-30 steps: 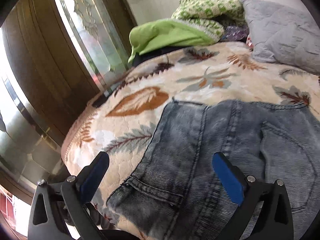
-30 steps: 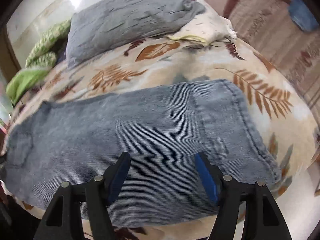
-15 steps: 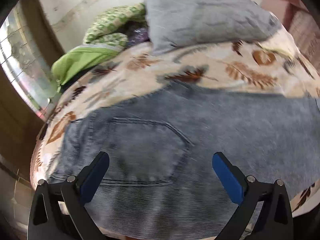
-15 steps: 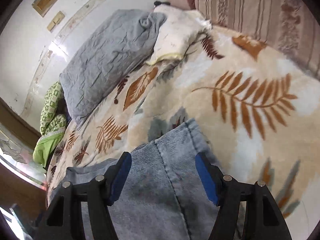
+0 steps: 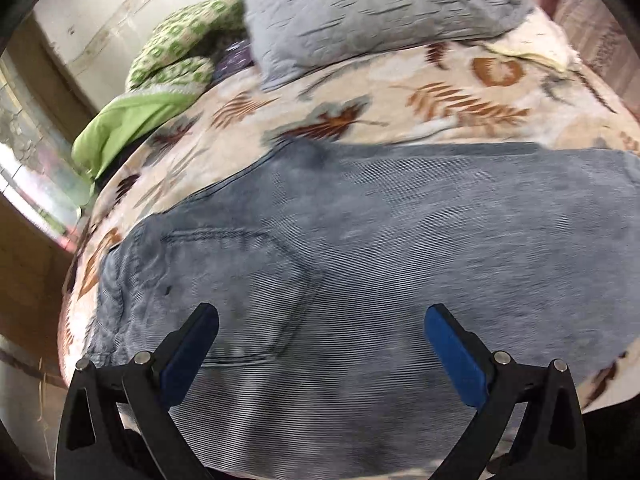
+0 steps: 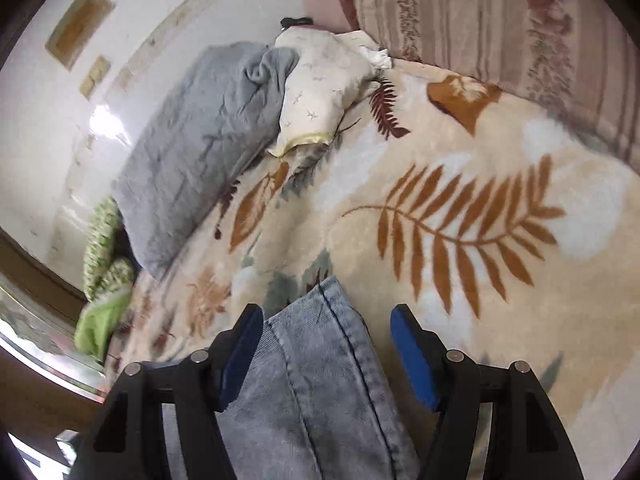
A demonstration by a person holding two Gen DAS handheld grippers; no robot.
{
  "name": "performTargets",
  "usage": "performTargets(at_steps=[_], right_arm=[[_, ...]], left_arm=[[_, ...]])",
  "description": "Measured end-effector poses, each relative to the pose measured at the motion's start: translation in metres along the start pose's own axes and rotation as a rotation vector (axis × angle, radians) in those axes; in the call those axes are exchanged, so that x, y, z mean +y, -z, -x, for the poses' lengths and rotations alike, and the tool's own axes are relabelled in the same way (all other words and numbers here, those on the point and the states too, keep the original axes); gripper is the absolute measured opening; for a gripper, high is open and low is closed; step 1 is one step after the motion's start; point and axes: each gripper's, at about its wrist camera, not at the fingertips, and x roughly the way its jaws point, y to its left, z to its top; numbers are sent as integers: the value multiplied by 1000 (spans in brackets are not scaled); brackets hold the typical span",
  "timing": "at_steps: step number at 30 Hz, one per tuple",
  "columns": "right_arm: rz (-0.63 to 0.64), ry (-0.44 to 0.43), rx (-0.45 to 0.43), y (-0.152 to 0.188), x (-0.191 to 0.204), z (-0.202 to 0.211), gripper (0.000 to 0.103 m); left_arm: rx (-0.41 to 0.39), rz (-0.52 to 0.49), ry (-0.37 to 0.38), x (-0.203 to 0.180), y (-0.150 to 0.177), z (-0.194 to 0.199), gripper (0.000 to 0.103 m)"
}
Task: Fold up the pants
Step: 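Close the right gripper on the jeans leg hem, then lift the leg with the right gripper and fold it over the jeans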
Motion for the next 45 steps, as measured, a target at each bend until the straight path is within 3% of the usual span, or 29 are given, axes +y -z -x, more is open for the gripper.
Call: performTargets(at_steps=[6, 9, 15, 21, 27, 34, 36, 38, 42, 45], right_arm=[[-56, -69, 75, 5, -25, 13, 70], [-111, -98, 152, 10, -42, 10, 70], [-148, -111, 236, 27, -63, 9, 70], [-242, -209, 321, 41, -80, 2, 70], [-248, -223, 364, 46, -77, -6, 70], [-244, -235, 355, 43, -64, -15, 71], [-256, -267, 344, 40, -60, -18, 64], [-247, -283, 340, 40, -55, -22, 40], [-191, -218, 348, 41, -40, -33, 38], [-192, -202, 327, 40, -40, -33, 30]], left_arm=[[-30, -69, 101, -44, -11, 23, 103], [-45, -96, 131, -65, -22, 30, 103], [-55, -116, 128, -101, -45, 25, 103], [-37, -130, 118, -129, -58, 11, 103], [8, -158, 107, -149, -57, -6, 103], [17, -168, 98, -161, -66, -13, 103], [21, -170, 96, -164, -70, -16, 103], [29, -168, 101, -165, -74, -18, 103], [43, -164, 123, -163, -79, -21, 103], [55, -145, 149, -157, -79, -19, 103]])
